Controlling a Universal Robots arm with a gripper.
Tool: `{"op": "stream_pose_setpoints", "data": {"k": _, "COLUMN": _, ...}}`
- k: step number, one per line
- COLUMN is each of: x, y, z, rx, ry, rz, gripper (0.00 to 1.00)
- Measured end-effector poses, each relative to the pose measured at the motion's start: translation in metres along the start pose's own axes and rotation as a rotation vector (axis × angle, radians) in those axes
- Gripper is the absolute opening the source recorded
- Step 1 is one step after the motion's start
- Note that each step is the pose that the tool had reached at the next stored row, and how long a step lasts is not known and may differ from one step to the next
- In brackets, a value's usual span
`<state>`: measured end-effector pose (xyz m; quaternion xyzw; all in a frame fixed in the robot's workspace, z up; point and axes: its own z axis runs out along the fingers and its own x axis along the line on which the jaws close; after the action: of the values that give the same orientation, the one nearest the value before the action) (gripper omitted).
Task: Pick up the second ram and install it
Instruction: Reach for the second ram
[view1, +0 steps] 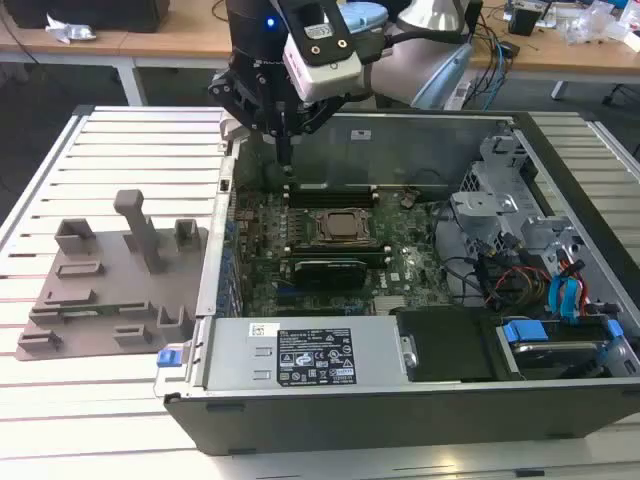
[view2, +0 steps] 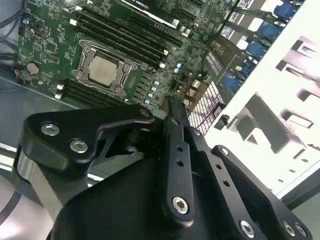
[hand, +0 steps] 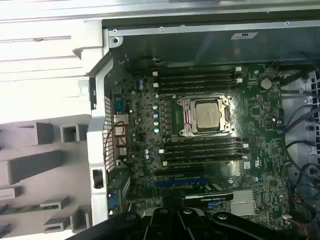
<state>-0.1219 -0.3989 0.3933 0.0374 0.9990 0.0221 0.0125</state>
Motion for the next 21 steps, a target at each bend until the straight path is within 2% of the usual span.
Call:
{"op": "stream_pose_setpoints", "data": {"k": 3, "x": 0.0346, "y": -0.0026, "z": -0.001, "rx": -0.0001, "ry": -0.0034, "rz": 0.0, "gripper": 0.1}}
{"op": "stream_pose_setpoints", "data": {"k": 5, "x": 0.051, "y": -0.0038, "z": -0.0014, "rx": -0.0003, "ry": -0.0051, "rz": 0.0, "gripper": 0.1}}
{"op": "stream_pose_setpoints", "data": {"k": 6, "x": 0.0586, "y": -0.0043, "z": -0.0016, "rx": -0.0005, "ry": -0.0058, "rz": 0.0, "gripper": 0.1}}
{"op": "stream_pose_setpoints", "data": {"k": 9, "x": 0.0752, "y": -0.0056, "z": -0.002, "rx": -0.0005, "ry": -0.0071, "rz": 0.0, "gripper": 0.1}}
{"op": "stream_pose_setpoints", "data": {"k": 11, "x": 0.09, "y": -0.0067, "z": -0.0024, "rx": -0.0007, "ry": -0.0086, "rz": 0.0, "gripper": 0.1}}
{"op": "stream_pose_setpoints", "data": {"k": 13, "x": 0.1115, "y": -0.0083, "z": -0.0029, "rx": -0.0008, "ry": -0.0103, "rz": 0.0, "gripper": 0.1}}
{"op": "stream_pose_setpoints", "data": {"k": 21, "x": 0.1689, "y": -0.0126, "z": -0.0041, "rx": -0.0009, "ry": -0.0129, "rz": -0.001, "gripper": 0.1}}
